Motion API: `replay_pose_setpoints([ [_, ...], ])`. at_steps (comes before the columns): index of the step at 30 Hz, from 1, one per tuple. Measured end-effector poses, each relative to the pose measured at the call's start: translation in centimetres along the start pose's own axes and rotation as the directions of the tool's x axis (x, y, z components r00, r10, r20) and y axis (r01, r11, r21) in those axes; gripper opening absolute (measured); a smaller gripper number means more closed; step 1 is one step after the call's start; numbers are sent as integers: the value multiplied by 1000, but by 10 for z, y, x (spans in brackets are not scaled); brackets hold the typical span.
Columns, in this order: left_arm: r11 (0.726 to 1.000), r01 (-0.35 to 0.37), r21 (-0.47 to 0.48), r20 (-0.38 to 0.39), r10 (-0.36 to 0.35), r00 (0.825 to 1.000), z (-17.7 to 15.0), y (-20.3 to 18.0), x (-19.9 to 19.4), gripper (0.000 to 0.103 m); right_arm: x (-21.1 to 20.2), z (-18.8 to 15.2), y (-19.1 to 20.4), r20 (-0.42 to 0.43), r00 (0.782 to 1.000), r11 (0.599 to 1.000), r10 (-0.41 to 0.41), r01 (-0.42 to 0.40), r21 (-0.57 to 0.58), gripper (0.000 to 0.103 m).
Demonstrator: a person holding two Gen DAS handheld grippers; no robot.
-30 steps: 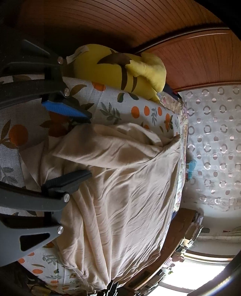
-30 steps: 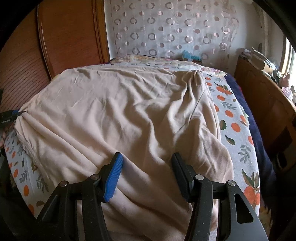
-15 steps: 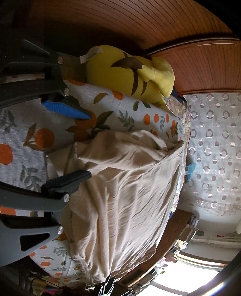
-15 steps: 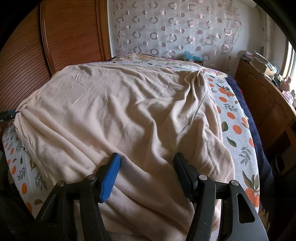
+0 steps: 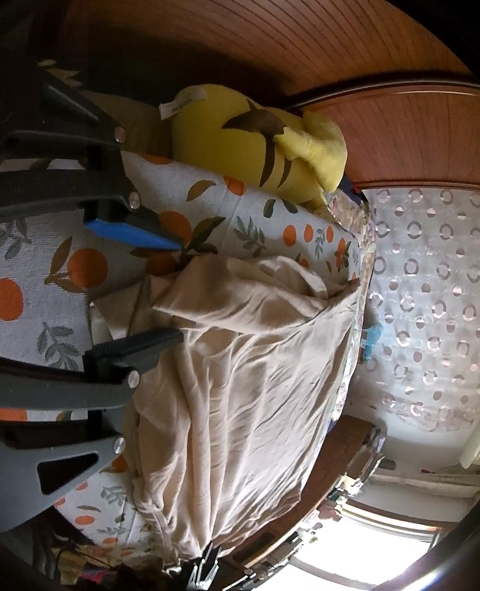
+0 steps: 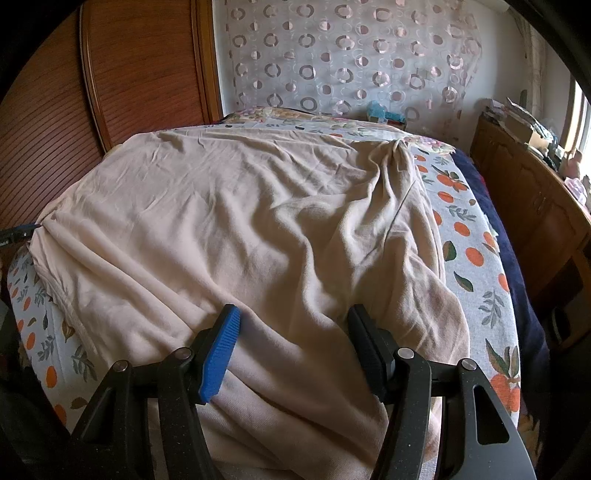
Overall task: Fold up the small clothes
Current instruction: 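Grasp the T-shirt edge with the left tool and lift it, then release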
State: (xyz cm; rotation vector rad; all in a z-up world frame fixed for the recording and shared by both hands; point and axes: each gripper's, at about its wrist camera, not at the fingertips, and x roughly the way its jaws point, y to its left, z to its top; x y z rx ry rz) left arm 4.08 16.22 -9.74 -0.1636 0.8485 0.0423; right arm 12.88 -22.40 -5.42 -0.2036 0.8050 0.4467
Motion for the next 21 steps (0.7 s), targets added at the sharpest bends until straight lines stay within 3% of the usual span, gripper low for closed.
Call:
replay_pose_setpoints([
  [3,999,-3,42,1,3,1000,-1,-7,1,31,-1,0,-2,2,1000,1000,5,-5,6,63],
  [4,998,6,63,1,-6,1000,-1,-10,2,22,-1,0,-2,2,1000,1000,6,-6,8,63],
  [7,996,30,86,-3,-30,1000,1,-15,3,7,-1,0,-2,3,1000,1000,8,-8,11,63],
  [9,995,68,73,8,-68,998,4,-17,0,6,-1,0,-2,4,1000,1000,9,-9,13,63],
  [13,985,154,83,99,-162,982,20,-33,-24,6,-2,0,-4,6,1000,1000,17,-17,20,63],
  [21,947,261,184,199,-296,934,62,-88,-51,5,-10,-1,-8,17,1000,998,20,-21,53,63],
])
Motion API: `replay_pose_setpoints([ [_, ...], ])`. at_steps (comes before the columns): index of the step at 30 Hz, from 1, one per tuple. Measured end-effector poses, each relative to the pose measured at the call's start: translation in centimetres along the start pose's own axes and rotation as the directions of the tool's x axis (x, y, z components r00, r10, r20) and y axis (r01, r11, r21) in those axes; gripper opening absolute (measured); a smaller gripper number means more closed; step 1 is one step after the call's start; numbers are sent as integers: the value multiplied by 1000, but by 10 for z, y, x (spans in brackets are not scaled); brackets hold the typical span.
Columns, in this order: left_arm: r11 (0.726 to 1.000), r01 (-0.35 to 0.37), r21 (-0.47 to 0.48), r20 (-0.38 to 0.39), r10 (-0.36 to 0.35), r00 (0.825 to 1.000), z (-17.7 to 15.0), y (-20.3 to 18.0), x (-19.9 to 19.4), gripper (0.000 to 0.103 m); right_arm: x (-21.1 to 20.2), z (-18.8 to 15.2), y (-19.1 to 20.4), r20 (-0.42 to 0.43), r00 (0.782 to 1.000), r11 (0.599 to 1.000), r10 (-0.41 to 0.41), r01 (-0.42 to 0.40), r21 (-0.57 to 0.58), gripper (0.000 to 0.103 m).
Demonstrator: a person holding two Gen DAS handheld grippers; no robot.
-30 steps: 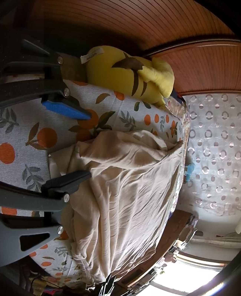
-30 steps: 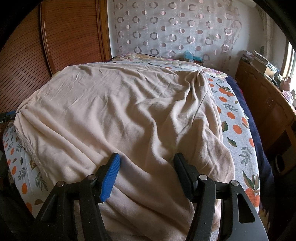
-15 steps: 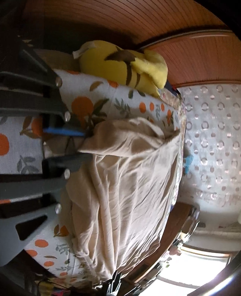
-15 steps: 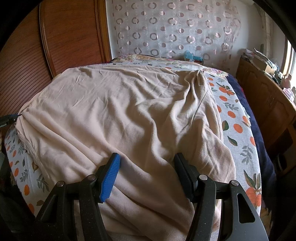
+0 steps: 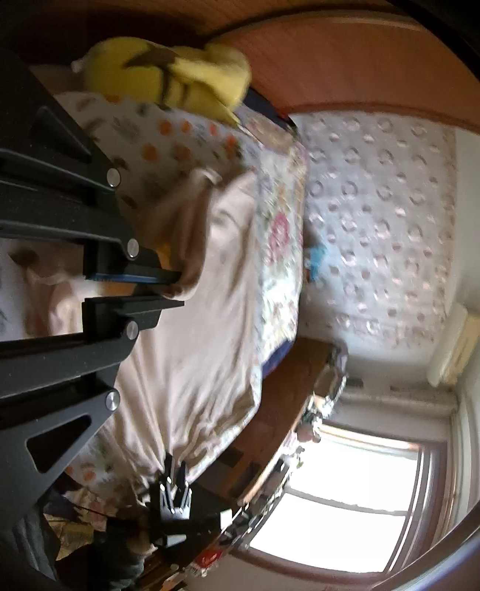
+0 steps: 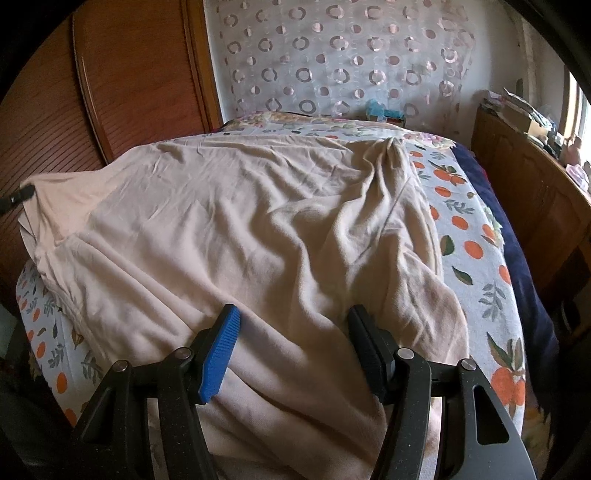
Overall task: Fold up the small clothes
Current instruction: 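Grasp the T-shirt edge with the left tool and lift it, then release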
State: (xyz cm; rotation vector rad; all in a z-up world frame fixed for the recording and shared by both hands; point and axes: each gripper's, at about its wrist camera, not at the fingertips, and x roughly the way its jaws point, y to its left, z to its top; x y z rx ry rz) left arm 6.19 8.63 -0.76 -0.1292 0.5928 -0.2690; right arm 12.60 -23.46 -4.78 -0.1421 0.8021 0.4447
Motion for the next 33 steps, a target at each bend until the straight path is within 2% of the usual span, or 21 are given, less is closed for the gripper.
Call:
replay_pose_setpoints([
  [4,997,65,35,20,-65,998,19,-24,12,5,-16,0,-2,29,998,998,-56,55,10,63],
  [8,986,133,97,23,-136,990,37,-56,22,5,-45,2,-8,77,995,998,-64,62,25,63],
  [11,979,138,149,22,-143,989,46,-73,26,5,-61,-1,-13,95,994,997,-60,56,46,63],
  [16,975,172,140,19,-176,984,61,-77,29,5,-72,-9,-12,111,990,995,-93,89,43,63],
  [21,959,201,201,3,-206,978,80,-104,37,5,-77,-14,-18,127,987,994,-96,88,64,63],
  [24,953,183,243,1,-189,982,87,-117,36,5,-77,-16,-21,127,989,994,-81,71,82,63],
  [27,956,151,253,9,-158,987,83,-111,27,5,-74,-19,-18,117,990,995,-75,66,74,63],
  [30,972,100,214,0,-103,995,67,-85,14,5,-70,-20,-13,108,992,997,-62,56,55,63],
  [33,990,26,140,-27,-23,999,37,-46,-6,5,-66,-19,-6,105,993,998,-53,49,39,63],
])
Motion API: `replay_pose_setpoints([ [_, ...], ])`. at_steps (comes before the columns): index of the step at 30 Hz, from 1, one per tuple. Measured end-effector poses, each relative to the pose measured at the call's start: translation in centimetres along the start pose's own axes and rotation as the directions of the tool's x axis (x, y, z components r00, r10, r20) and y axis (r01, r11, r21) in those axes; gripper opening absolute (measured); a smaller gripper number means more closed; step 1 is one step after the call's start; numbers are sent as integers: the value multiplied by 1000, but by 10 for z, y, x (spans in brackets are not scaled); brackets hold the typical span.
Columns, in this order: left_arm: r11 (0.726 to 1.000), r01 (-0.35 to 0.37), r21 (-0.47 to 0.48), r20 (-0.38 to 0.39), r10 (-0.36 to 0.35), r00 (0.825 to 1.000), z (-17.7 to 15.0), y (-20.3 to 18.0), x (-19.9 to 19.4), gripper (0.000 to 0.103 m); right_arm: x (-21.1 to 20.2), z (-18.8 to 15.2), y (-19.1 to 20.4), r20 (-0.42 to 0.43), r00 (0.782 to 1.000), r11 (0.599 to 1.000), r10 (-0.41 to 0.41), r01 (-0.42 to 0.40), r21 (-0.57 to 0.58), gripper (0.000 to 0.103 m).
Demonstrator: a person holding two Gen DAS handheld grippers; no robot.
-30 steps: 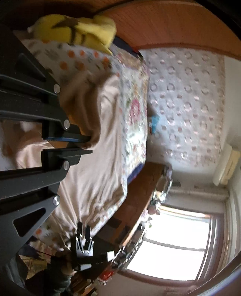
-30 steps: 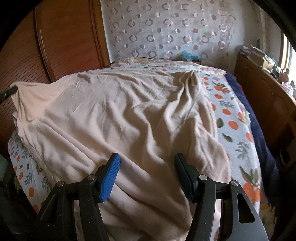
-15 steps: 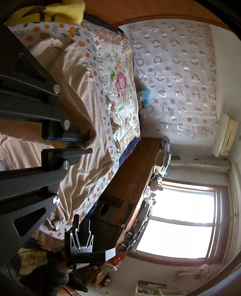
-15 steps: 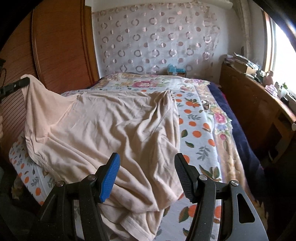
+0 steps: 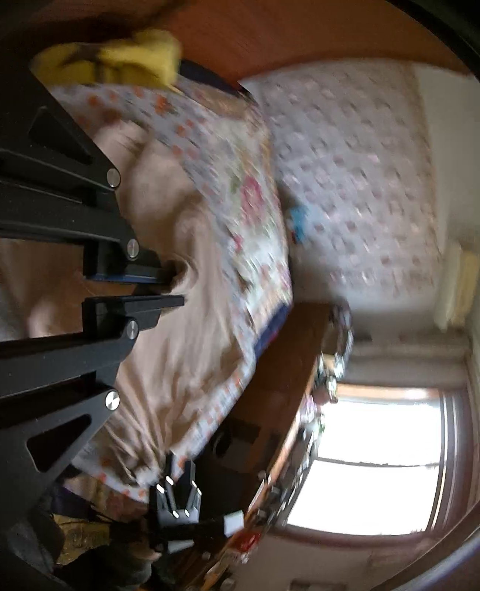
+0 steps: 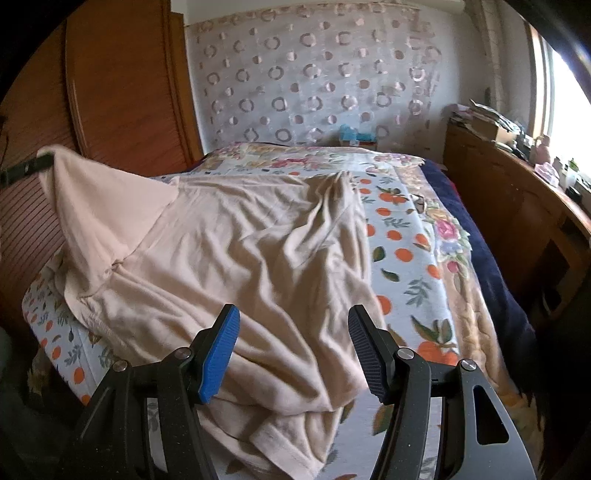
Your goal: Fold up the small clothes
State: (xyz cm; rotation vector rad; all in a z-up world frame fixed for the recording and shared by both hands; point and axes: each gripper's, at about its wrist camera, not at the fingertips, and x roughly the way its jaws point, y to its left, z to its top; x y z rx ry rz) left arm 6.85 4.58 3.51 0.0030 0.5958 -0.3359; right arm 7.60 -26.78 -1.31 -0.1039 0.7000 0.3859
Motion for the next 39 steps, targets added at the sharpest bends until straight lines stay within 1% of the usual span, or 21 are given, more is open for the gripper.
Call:
replay_pose_setpoints([
  [4,996,-78,-46,-111,73,991,-49,28,-8,5,9,5,8,-1,1000,1000,19,-19,-11,63],
  [5,995,-83,-56,-134,74,988,-58,33,-9,5,11,6,9,-2,1000,1000,25,-25,-12,63],
  [7,994,-87,-73,-144,75,987,-69,42,-13,6,17,10,13,-10,999,999,35,-36,-19,63],
  [9,993,-83,-89,-145,70,987,-73,53,-14,17,22,13,17,-15,999,999,38,-39,-30,63],
  [10,990,-94,-102,-139,80,987,-72,59,-14,35,25,15,19,-18,999,999,40,-41,-36,63],
  [11,989,-102,-110,-128,87,988,-70,64,-12,45,27,17,21,-21,999,998,41,-42,-44,63],
  [14,986,-119,-119,-103,107,989,-54,77,3,48,34,22,25,-25,999,997,42,-43,-65,63],
  [17,980,-134,-145,-120,117,986,-38,91,32,48,42,25,26,-31,999,996,43,-45,-74,63],
  [20,978,-133,-162,-179,103,978,-22,101,75,48,47,24,28,-34,998,996,43,-46,-79,63],
  [23,978,-159,-136,-258,120,959,-12,104,116,48,50,23,29,-39,998,996,43,-46,-75,63],
  [24,978,-159,-133,-284,116,952,-10,105,127,48,51,22,29,-40,998,996,45,-48,-74,63],
  [26,976,-150,-157,-355,86,931,-11,110,152,45,53,20,30,-44,998,996,45,-48,-71,63],
  [28,972,-186,-144,-426,109,898,-16,113,172,42,56,18,31,-49,998,997,44,-47,-67,63],
  [29,971,-196,-135,-444,118,888,-18,114,178,42,58,17,30,-52,998,997,45,-48,-64,63],
  [30,972,-197,-130,-454,118,883,-18,113,182,42,59,15,29,-55,997,997,49,-53,-61,63],
  [31,973,-199,-121,-448,125,885,-18,112,183,41,61,13,29,-58,997,997,52,-55,-59,63],
  [33,974,-192,-120,-443,121,888,-18,112,185,30,62,11,29,-63,996,996,58,-62,-56,63],
  [34,975,-190,-118,-440,120,890,-17,112,185,19,62,11,30,-61,996,996,61,-64,-58,63],
  [35,978,-175,-117,-432,109,895,-16,111,185,4,62,12,31,-59,996,996,62,-65,-60,63],
  [36,981,-158,-112,-430,96,898,-14,111,187,4,63,11,31,-59,996,996,63,-67,-60,63],
  [39,983,-174,-50,-386,142,911,0,109,180,3,65,10,32,-67,995,995,68,-73,-61,63],
])
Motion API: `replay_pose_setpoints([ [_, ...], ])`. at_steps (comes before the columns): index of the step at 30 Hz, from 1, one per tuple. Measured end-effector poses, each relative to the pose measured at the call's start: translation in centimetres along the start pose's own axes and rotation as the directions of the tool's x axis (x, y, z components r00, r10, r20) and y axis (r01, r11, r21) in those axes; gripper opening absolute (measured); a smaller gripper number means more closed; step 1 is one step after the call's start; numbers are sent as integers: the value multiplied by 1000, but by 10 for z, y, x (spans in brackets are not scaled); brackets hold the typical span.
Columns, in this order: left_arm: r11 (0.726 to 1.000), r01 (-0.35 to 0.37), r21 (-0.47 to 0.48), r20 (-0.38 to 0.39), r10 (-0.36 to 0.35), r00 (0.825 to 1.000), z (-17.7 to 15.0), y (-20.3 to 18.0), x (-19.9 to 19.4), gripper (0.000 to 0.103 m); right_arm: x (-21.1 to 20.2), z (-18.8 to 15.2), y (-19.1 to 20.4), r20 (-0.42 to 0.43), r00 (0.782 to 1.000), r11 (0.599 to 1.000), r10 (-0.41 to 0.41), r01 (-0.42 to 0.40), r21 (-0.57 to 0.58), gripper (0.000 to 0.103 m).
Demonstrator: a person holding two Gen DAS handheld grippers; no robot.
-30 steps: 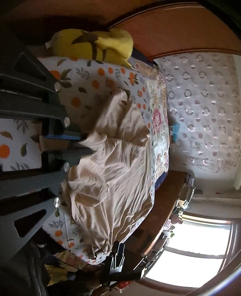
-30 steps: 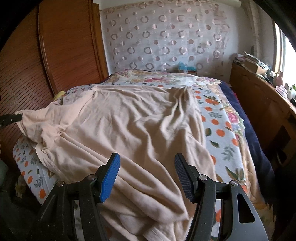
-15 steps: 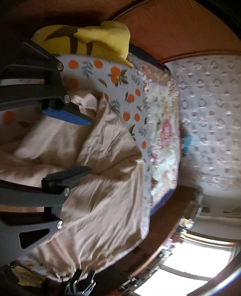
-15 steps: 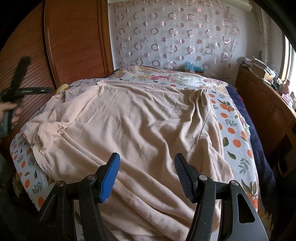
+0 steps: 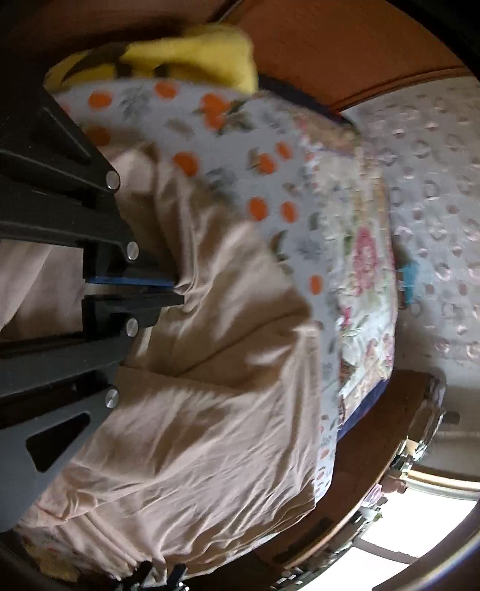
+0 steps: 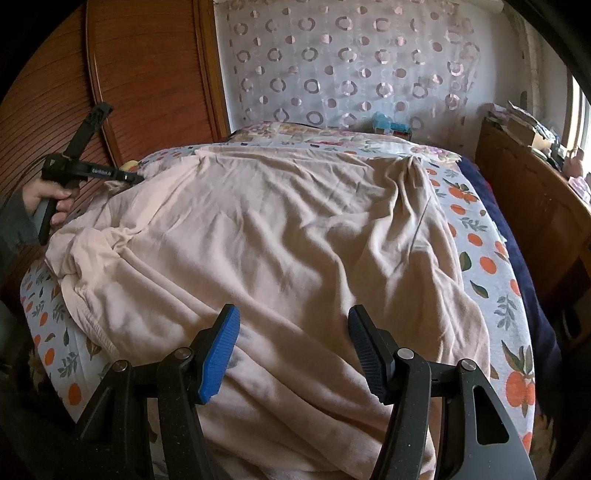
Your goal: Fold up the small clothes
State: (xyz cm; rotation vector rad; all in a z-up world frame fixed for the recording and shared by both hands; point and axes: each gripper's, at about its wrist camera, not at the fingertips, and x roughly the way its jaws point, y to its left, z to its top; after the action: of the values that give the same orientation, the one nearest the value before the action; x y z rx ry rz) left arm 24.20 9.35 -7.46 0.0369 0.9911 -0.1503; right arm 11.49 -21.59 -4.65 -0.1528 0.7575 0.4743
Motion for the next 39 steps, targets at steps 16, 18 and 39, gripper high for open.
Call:
replay_pose_setpoints([
  [16,997,-61,-55,80,65,995,47,65,-38,25,2,-1,-6,0,1000,999,26,-26,37,63],
  [18,998,-51,-42,90,54,994,30,59,-42,43,3,-1,-6,-2,1000,999,30,-30,41,63],
  [39,973,189,-132,97,-177,979,-133,-10,-95,59,2,1,-8,-9,1000,998,22,-22,65,63],
])
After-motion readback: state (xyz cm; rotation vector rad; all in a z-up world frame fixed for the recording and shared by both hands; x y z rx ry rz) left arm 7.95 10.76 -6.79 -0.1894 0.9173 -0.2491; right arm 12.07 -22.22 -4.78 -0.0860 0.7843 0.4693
